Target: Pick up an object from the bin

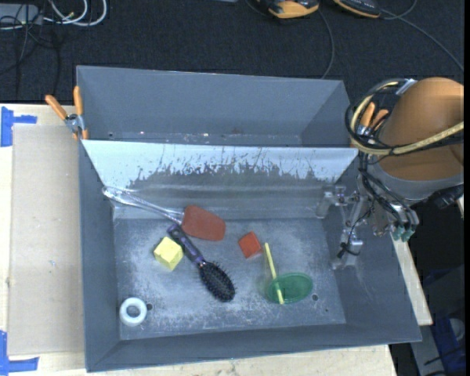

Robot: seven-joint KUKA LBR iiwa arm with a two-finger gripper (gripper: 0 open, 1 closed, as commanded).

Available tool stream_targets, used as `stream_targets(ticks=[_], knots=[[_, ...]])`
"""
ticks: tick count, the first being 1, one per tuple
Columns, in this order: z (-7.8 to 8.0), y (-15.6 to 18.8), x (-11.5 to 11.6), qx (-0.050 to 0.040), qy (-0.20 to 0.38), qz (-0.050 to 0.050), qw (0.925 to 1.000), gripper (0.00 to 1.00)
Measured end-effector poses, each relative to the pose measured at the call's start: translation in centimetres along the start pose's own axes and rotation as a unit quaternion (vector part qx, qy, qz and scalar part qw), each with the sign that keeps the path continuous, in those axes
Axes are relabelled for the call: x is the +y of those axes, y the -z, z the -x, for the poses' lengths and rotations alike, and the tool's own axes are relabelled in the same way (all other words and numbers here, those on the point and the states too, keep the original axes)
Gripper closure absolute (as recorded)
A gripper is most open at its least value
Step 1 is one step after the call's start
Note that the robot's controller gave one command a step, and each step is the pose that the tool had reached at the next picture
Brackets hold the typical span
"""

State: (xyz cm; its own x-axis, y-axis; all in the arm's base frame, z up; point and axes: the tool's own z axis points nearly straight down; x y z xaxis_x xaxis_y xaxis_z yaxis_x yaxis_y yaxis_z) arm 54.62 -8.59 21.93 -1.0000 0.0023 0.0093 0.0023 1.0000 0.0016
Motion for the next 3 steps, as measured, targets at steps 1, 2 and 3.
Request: stream_targets(ticks=[1, 2, 3], knots=[[0.1, 0.5, 0.0, -0.0041, 0.001, -0.001, 1.0, 0.0], [-2.8, -6.9, 0.7, -0.0033, -0.012, 0.0, 0.9999, 0.0], [-5.9, -7.0, 2.8, 0.0001, -0.043, 0.0, 0.9991, 0.0]])
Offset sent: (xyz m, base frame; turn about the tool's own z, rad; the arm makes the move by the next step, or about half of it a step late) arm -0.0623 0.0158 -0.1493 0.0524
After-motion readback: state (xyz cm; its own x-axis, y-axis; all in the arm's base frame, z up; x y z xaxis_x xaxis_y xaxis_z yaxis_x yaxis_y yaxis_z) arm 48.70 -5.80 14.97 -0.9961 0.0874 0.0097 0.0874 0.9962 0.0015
